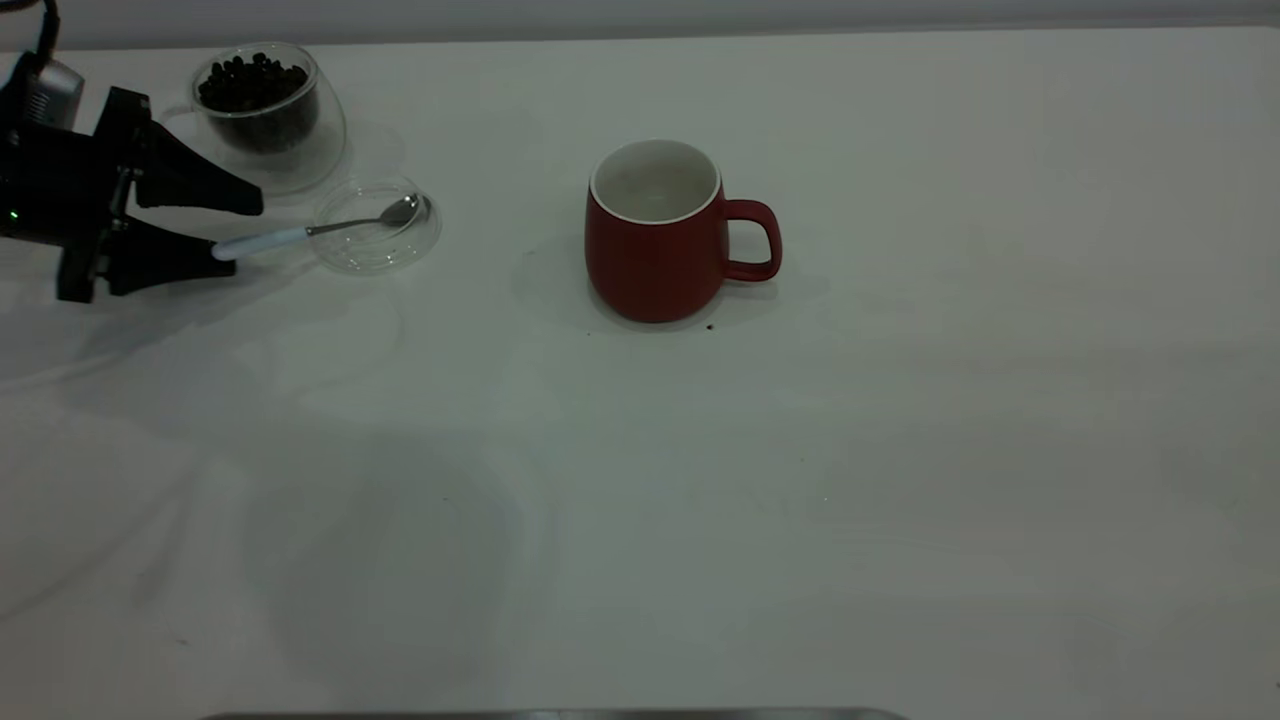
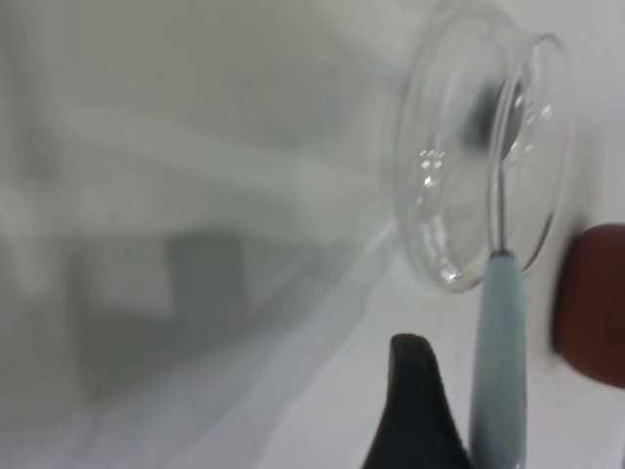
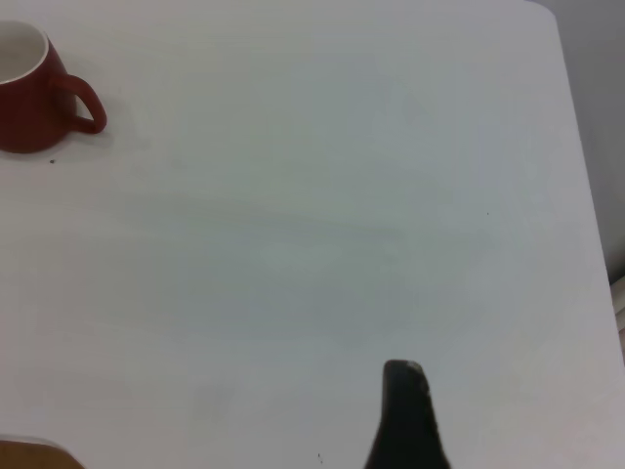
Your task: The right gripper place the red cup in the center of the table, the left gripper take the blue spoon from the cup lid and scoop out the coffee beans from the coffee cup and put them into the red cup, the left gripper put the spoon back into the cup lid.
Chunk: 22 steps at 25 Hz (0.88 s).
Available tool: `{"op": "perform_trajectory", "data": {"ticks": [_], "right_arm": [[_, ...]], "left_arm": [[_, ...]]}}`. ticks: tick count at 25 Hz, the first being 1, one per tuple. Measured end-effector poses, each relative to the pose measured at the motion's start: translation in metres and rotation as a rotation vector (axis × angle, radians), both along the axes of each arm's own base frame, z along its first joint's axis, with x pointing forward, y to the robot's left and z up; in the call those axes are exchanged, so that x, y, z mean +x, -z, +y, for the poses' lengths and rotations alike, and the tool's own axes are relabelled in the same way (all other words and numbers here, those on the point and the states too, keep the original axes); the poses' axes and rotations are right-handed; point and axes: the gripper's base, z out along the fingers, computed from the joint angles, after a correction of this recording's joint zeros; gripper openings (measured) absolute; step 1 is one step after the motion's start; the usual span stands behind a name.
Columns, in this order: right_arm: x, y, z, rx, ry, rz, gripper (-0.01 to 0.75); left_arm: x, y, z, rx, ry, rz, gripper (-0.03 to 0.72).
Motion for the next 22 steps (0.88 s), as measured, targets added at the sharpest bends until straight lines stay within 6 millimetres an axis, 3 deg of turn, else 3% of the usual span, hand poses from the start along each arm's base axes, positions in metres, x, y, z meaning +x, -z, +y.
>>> {"op": "perform_trajectory", "data": {"ticks": [6,10,16,22], "right_arm": [[0.0,0.0,0.0,0.0,0.0,0.0,0.59],[0.0,0.0,0.0,0.0,0.0,0.0,0.59],[0.0,0.0,0.0,0.0,0.0,0.0,0.59],[0.0,0.0,0.0,0.0,0.0,0.0,0.59]], "left_arm": [[0.001,-0.022,0.006,0.108,0.052,0.008,0.59],[0.002,-0.054,0.01,0.181,0.105,-0.022,0.59],[-0.005,-0.128,0.019,0.37,0.204,-0.083,0.59],[-0.032,-0.229,0.023,0.572,0.191,-0.127,0.59]]}}
